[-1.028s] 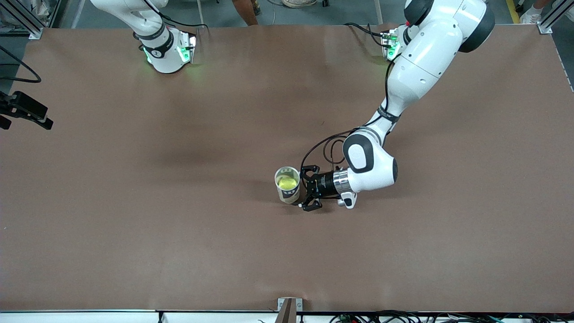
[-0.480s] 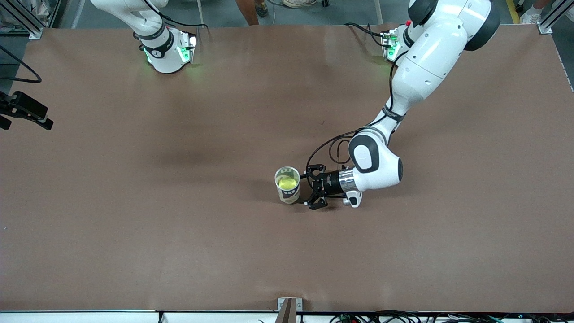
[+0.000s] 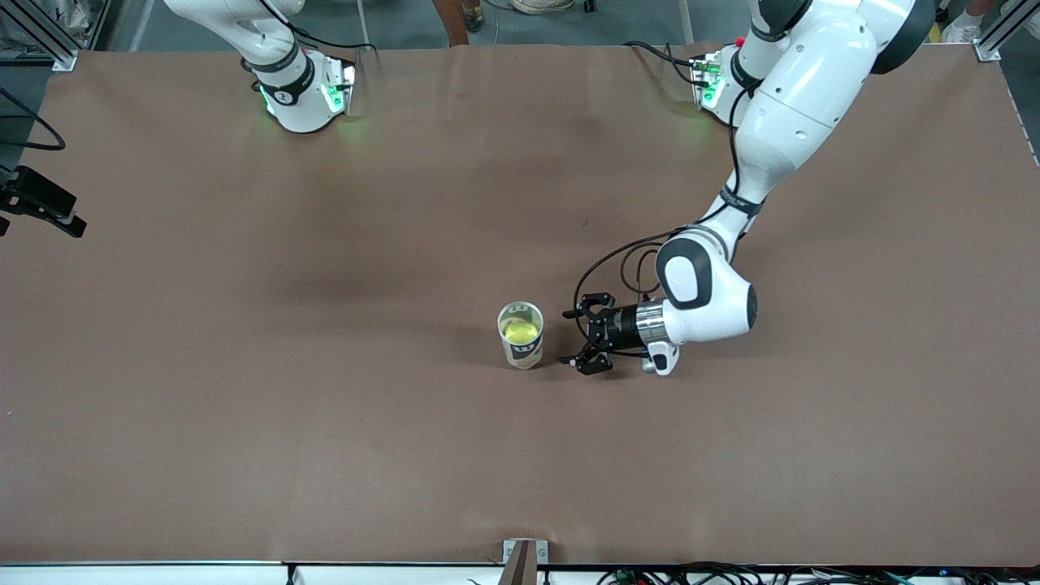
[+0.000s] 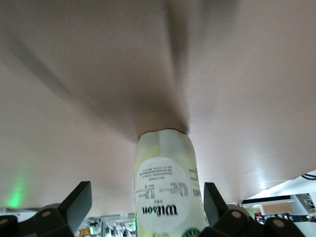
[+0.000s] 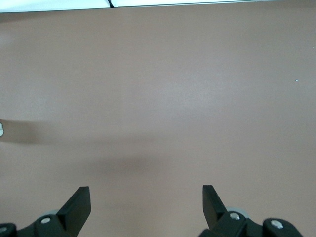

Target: Insert tennis ball vertically with right arm

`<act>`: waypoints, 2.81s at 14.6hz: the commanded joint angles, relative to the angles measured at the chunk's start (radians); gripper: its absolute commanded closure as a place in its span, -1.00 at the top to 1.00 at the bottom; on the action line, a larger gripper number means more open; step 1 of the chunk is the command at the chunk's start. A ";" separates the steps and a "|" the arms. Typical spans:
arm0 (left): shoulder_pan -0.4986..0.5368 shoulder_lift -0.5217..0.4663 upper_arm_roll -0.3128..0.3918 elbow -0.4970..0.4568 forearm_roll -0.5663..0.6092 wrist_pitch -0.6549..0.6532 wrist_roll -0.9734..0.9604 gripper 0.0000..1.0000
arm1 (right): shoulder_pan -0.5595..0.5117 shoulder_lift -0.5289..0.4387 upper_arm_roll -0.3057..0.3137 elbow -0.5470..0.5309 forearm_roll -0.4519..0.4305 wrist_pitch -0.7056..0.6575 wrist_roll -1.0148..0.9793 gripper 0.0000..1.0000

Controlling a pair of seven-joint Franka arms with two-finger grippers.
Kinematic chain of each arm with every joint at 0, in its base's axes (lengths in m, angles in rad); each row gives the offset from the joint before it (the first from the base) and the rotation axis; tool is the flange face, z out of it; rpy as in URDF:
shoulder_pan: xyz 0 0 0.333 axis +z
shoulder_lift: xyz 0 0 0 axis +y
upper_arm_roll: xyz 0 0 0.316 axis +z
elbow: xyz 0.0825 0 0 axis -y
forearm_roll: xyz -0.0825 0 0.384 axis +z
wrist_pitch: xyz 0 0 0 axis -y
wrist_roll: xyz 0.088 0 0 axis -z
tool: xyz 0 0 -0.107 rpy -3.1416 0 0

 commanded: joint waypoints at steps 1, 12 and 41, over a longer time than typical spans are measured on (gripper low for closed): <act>0.055 -0.104 0.003 -0.091 0.159 -0.016 0.000 1.00 | -0.018 0.000 0.013 0.009 -0.012 0.001 -0.005 1.00; 0.219 -0.242 0.003 0.091 0.925 -0.486 -0.009 1.00 | -0.014 0.000 0.015 0.010 -0.011 0.002 -0.005 1.00; 0.233 -0.710 0.119 0.172 1.156 -0.870 0.738 1.00 | -0.009 0.000 0.016 0.022 -0.003 0.002 -0.005 1.00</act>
